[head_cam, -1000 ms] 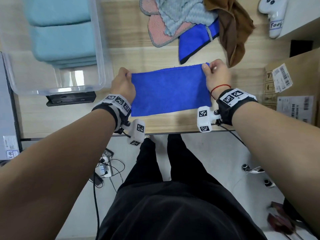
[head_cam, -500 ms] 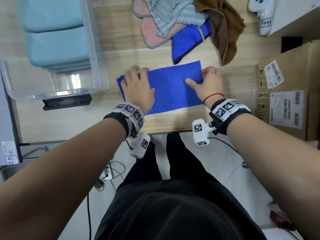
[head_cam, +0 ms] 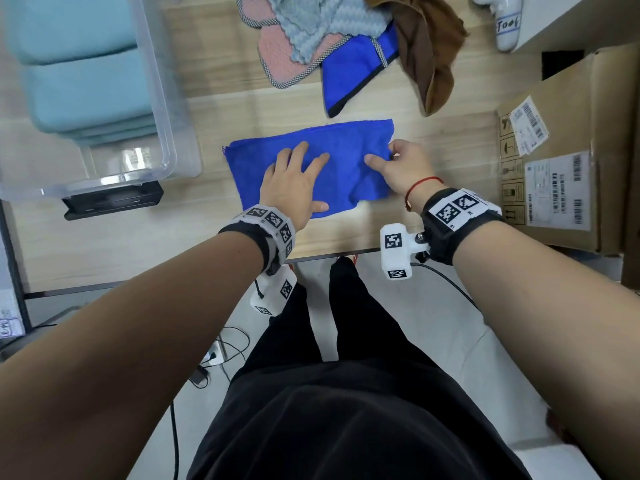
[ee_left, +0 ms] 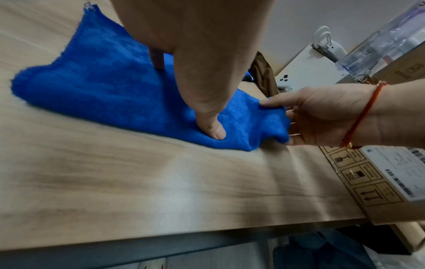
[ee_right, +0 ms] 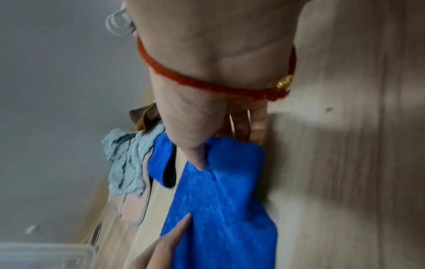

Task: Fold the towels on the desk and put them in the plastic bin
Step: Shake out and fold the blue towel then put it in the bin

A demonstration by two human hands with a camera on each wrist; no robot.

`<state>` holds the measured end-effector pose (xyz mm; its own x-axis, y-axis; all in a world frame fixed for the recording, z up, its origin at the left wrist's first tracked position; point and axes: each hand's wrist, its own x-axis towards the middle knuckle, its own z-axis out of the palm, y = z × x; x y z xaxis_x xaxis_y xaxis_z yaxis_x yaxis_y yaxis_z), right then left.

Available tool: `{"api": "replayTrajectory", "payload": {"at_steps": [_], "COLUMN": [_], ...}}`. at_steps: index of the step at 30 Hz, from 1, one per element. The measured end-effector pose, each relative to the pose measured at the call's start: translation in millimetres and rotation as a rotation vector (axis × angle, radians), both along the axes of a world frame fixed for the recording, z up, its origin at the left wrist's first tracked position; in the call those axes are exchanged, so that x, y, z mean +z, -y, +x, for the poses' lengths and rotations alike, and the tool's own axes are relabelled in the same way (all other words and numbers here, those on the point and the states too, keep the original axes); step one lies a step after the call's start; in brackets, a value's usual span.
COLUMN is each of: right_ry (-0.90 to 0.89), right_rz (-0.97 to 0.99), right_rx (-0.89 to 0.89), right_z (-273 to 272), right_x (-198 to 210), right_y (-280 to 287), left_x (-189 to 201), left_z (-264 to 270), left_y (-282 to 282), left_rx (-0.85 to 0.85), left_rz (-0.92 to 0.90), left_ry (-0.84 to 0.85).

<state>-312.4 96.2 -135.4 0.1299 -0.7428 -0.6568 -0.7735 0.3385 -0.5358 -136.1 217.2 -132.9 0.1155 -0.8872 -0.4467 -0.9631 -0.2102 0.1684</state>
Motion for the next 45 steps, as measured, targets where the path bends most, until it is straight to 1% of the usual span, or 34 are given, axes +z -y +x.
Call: {"api": "replayTrajectory", "payload": {"at_steps": [5,7,9,11,14,17,20,21,23,25,27,28,30,32,34,36,41,45], "right_ry": [0.097,0.156,0.226,0.264,0.223,0.143,0.131,0.128,0.141,0.165,0.160,0.161,0.151,0.092,0.037,0.037,0.002,-0.012], "right_rz": [0.002,0.017,0.026,0.008,-0.062,-0.174,-0.234,-0.223,-0.144,-0.032,0.000,-0.008,-0.063,-0.162,-0.246,-0.314,-0.424,-0.429], "right_rx": [-0.076,-0.081,-0.074,-0.036,0.080,0.264,0.419,0.468,0.524,0.575,0.597,0.571,0.523,0.542,0.571,0.589,0.746,0.878], "right_z": [-31.5,-35.5,-30.6,-18.8,10.0,43.7,82.4,95.1,107.4,118.7,121.1,119.2,111.4,102.0,94.7,91.5,101.4,121.2], "right_x": [9.3,20.2,32.6,42.8,51.4,53.1,49.2,46.2,42.8,39.5,39.0,37.4,33.2,27.6,23.5,19.3,15.1,13.4], "right_y": [-0.8,-1.9,-3.6,-4.8,-9.5,-20.4,-41.8,-50.6,-62.5,-74.5,-79.0,-77.6,-70.4,-60.8,-50.8,-41.7,-30.8,-31.4], "left_x": [1.2,3.5,8.2,14.1,19.1,15.6,10.3,8.4,7.6,4.8,-1.3,-1.8,-1.4,-1.8,-0.7,-5.5,-10.7,-5.5], "left_z": [-18.3,-17.4,-11.8,-2.4,19.6,40.7,54.0,58.0,58.8,65.4,70.6,71.3,72.3,72.9,71.1,70.1,67.7,64.7], "left_y": [16.8,18.6,15.2,7.3,-13.0,-38.1,-60.3,-66.4,-68.7,-72.3,-73.8,-73.4,-70.3,-67.5,-65.0,-63.0,-58.2,-58.0], "left_rx": [-0.081,-0.075,-0.034,0.048,0.240,0.444,0.672,0.730,0.786,0.805,0.849,0.896,0.925,0.920,0.957,0.971,0.910,0.846], "left_rz": [0.019,0.027,0.002,-0.078,-0.178,-0.166,-0.131,-0.110,-0.063,-0.026,0.000,0.009,0.009,-0.011,-0.011,-0.014,-0.039,-0.025], "left_ry": [-0.017,-0.040,-0.093,-0.158,-0.268,-0.416,-0.598,-0.656,-0.758,-0.794,-0.817,-0.849,-0.833,-0.800,-0.844,-0.885,-0.831,-0.886]}}
